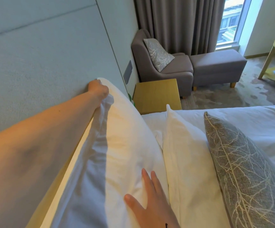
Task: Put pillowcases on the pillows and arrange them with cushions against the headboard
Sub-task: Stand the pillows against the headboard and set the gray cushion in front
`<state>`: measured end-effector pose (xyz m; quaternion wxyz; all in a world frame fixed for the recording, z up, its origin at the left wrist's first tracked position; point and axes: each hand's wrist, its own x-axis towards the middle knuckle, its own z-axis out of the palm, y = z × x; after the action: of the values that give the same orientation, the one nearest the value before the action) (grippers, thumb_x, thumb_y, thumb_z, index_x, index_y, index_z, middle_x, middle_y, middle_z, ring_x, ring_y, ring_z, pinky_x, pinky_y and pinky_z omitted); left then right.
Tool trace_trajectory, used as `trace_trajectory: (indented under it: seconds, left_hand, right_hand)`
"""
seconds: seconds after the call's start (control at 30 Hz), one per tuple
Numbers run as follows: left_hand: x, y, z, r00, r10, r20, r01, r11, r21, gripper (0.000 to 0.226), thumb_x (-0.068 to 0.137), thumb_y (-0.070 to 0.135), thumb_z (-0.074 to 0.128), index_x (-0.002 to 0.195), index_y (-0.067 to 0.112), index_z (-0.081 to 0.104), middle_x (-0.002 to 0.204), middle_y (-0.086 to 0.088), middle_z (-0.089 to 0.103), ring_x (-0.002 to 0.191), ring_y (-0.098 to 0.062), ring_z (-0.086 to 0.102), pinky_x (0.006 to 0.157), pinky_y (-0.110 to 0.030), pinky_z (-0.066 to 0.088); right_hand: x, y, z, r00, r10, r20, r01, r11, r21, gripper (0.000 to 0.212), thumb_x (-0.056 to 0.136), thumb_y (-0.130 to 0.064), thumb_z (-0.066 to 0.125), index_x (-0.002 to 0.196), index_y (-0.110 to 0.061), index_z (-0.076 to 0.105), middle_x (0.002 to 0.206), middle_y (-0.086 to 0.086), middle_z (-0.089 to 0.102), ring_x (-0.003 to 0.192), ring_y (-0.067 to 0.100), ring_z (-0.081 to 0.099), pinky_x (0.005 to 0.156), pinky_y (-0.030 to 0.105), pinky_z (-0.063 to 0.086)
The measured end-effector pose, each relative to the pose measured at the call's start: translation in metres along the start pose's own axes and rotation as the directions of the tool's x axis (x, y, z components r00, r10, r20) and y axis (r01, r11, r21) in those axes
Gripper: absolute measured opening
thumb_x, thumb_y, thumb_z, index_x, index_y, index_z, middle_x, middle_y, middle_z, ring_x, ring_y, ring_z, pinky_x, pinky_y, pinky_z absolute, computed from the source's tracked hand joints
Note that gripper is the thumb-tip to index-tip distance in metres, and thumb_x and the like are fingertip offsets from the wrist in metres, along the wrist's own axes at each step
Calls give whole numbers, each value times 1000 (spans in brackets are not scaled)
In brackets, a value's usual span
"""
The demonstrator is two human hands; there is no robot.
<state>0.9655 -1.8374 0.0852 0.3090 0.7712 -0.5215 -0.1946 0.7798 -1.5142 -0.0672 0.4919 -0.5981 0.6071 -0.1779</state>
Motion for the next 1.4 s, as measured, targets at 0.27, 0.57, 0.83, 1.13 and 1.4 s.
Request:
trace_trajectory:
  seconds: [0.27, 0.57, 0.83, 1.13, 1.4]
  left_hand:
    - [-83, -29, -8, 998, 41, 51, -53, 968, 245, 69, 97, 35, 51, 151, 13, 16, 148, -16, 41, 133, -34, 42, 104, -38, 35]
    - [-249, -110, -78, 988, 73, 132, -108, 953, 281, 44, 94, 28, 56, 135, 31, 40, 114, -11, 64, 99, -29, 60, 75, -33, 39]
    - [-342, -146, -126, 985, 150, 83, -164, 967, 197, 30, 96, 29, 54, 124, 39, 54, 60, 6, 51, 58, -7, 52, 54, -29, 36]
    - [-354, -126, -147, 928, 280, 246, -330, 309, 892, 28, 85, 0, 51, 106, 17, 48, 64, -1, 40, 53, -26, 49, 44, -27, 18]
    - [-401, -137, -166, 971, 187, 148, -238, 711, 662, 21, 99, 24, 46, 118, 19, 41, 97, -16, 65, 86, -38, 63, 63, -37, 39]
  right_hand:
    - [-1, 11, 4, 999, -37, 20, 34, 993, 116, 95, 65, -93, 37, 140, -63, -14, 154, -32, -20, 146, -2, -9, 121, 39, 12]
    - [-25, 4, 20, 995, 11, -96, 11, 973, 229, 89, 76, -86, 36, 147, -53, -5, 162, -19, -7, 147, 1, -6, 121, 42, 12]
    - [-94, -2, 54, 986, 77, -146, -35, 962, 270, 85, 79, -83, 29, 149, -49, -4, 163, -14, -3, 148, 4, -2, 120, 37, 10]
    - [-142, -27, 84, 993, 30, -116, -7, 981, 193, 78, 78, -86, 31, 145, -57, 4, 163, -10, -7, 149, 11, -6, 120, 50, 10]
    - [-182, -34, 87, 999, 23, 38, -28, 988, 153, 105, 65, -92, 47, 149, -50, 2, 163, -9, -9, 150, 11, -4, 118, 41, 14]
